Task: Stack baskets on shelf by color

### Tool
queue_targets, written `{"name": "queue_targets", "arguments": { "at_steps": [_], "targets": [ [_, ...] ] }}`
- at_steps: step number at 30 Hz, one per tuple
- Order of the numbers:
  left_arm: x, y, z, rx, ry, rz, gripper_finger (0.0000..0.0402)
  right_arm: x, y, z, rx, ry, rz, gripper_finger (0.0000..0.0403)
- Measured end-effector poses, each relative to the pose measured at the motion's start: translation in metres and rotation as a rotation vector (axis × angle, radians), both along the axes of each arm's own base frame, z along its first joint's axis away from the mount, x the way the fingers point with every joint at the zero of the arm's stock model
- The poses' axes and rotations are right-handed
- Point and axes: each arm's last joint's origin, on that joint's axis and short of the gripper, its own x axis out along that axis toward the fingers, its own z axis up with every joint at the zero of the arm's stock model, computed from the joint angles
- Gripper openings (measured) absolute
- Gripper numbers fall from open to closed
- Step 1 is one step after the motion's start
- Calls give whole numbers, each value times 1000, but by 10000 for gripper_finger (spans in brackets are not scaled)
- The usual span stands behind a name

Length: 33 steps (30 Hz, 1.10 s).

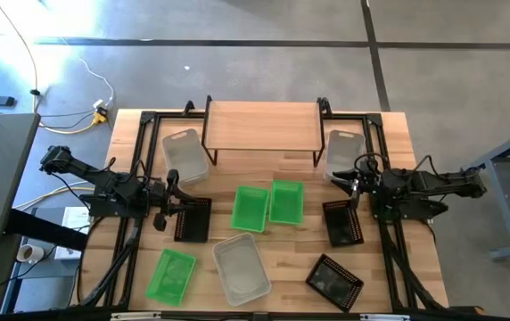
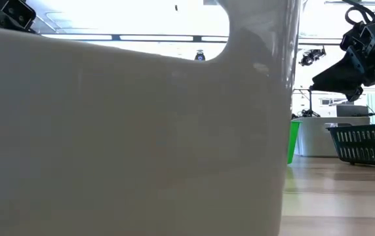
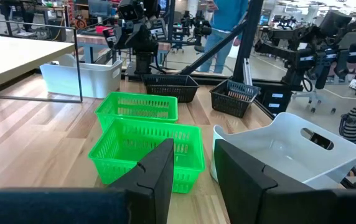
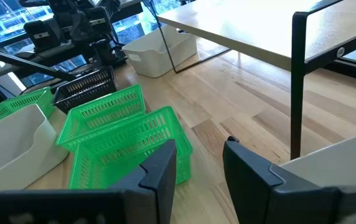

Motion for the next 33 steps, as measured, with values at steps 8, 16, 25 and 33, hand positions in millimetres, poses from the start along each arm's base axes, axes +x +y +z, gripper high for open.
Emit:
{"name": "queue_targets", "arguments": {
  "at_steps": [8, 16, 25, 33],
  "targets": [
    [0, 0, 0, 0, 0, 0, 106, 0, 0, 0, 0, 0, 0, 118],
    [0, 0, 0, 0, 0, 0, 106, 0, 0, 1, 138, -49, -26, 118],
    [0, 0, 0, 0, 0, 0, 106, 2, 0, 11, 218, -184, -57, 118],
    [0, 0, 0, 0, 0, 0, 106, 1, -4, 32, 220, -414, -182, 118]
  ]
}}
